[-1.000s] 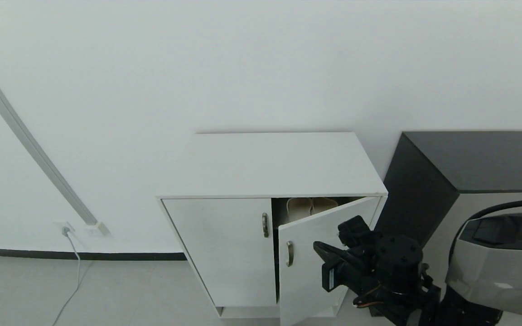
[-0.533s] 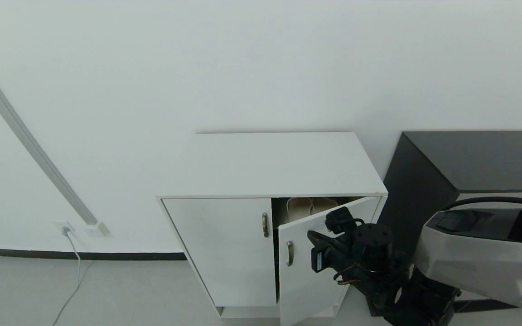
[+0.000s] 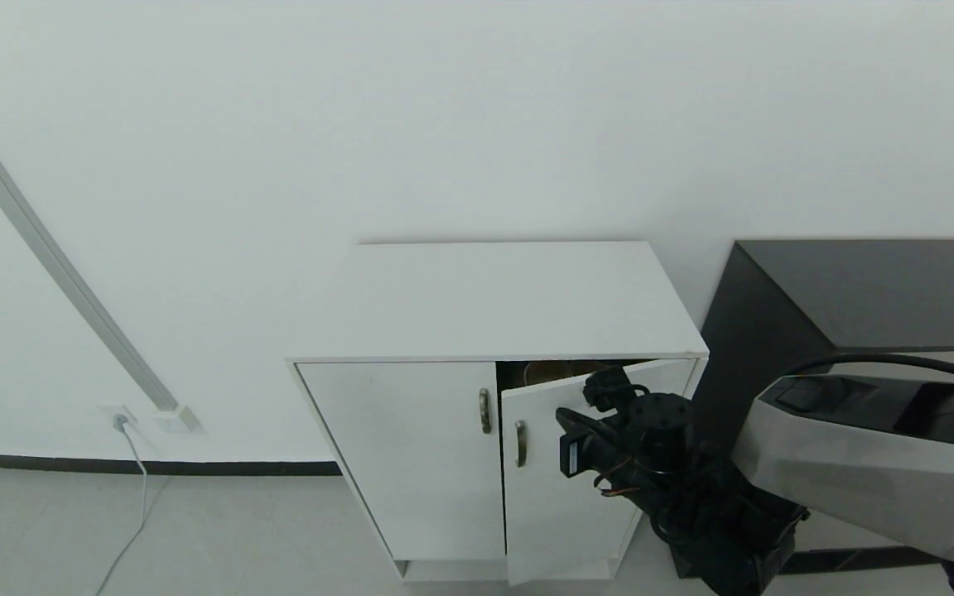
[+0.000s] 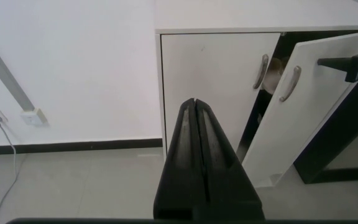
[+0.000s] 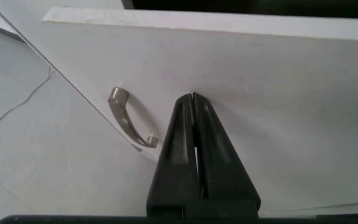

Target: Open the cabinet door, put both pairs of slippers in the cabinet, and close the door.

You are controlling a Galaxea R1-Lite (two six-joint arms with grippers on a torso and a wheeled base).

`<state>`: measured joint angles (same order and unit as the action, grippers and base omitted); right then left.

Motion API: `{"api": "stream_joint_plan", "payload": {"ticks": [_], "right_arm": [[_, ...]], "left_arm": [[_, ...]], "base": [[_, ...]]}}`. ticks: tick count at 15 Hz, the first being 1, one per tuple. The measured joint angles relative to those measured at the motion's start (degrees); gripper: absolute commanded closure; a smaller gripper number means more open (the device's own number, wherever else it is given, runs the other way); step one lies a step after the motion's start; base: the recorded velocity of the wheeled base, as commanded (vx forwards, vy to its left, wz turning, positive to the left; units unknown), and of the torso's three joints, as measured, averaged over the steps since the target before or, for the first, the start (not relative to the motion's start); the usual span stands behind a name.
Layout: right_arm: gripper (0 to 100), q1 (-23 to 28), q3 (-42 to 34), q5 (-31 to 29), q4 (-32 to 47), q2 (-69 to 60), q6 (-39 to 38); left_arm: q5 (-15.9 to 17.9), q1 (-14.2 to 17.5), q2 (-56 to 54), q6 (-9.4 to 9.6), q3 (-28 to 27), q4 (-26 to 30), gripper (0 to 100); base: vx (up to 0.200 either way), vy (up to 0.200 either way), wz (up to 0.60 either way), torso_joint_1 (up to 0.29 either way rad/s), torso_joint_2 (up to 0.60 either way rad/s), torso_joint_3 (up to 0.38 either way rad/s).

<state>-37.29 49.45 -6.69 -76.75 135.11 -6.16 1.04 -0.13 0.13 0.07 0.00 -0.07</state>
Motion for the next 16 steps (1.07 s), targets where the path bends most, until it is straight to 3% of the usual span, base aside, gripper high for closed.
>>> {"api": "stream_joint_plan", "payload": {"ticks": [16], "right_arm": [[100,4.28,9.70,0.02,6.28,2.79,0.00]], "left_arm": [[0.00,-0.05,0.00,0.04,0.00,0.00,100]], "base": [[0.000,0.000,0.00,0.000,0.00,0.000]]}}
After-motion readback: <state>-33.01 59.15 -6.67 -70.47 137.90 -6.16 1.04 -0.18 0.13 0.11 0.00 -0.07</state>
